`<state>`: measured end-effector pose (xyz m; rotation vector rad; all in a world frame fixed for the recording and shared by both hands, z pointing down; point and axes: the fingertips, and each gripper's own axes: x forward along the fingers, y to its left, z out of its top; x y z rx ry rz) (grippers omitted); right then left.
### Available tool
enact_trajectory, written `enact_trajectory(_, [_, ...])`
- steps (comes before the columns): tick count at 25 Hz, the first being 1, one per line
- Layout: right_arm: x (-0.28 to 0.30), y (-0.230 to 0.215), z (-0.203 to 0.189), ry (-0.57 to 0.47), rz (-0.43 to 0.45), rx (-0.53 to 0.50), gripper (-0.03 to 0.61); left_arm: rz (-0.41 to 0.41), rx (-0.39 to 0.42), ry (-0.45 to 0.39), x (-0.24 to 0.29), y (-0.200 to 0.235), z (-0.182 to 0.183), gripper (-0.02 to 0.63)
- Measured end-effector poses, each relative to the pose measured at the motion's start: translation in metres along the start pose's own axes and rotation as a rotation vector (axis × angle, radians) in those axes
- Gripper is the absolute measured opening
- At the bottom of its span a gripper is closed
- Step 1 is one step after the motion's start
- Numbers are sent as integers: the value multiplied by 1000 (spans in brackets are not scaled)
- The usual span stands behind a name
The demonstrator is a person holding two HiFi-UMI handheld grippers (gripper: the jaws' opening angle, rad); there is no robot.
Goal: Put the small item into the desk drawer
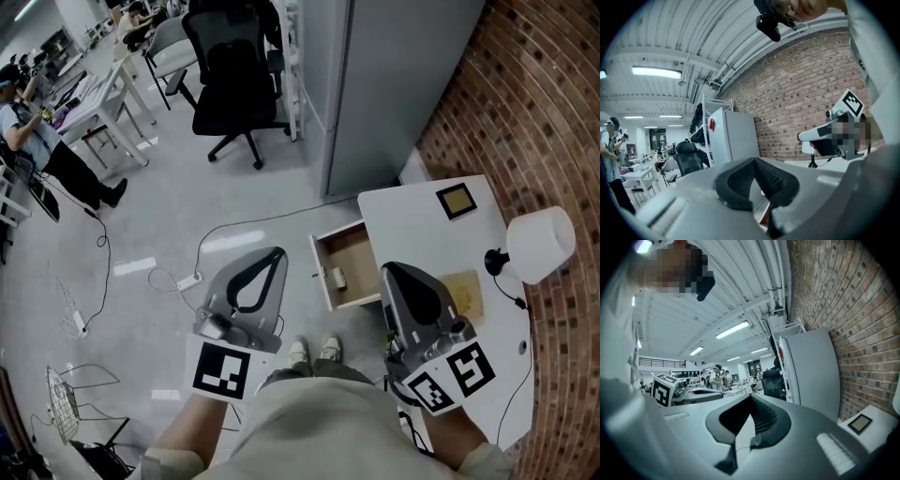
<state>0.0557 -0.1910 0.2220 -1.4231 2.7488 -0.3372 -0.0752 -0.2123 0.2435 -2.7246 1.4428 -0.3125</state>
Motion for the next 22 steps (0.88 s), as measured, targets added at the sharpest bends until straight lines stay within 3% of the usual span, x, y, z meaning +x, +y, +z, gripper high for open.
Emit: enact_trajectory(22, [10,-7,3,0,21,-59,3,-40,-10,19,10,-15,-2,3])
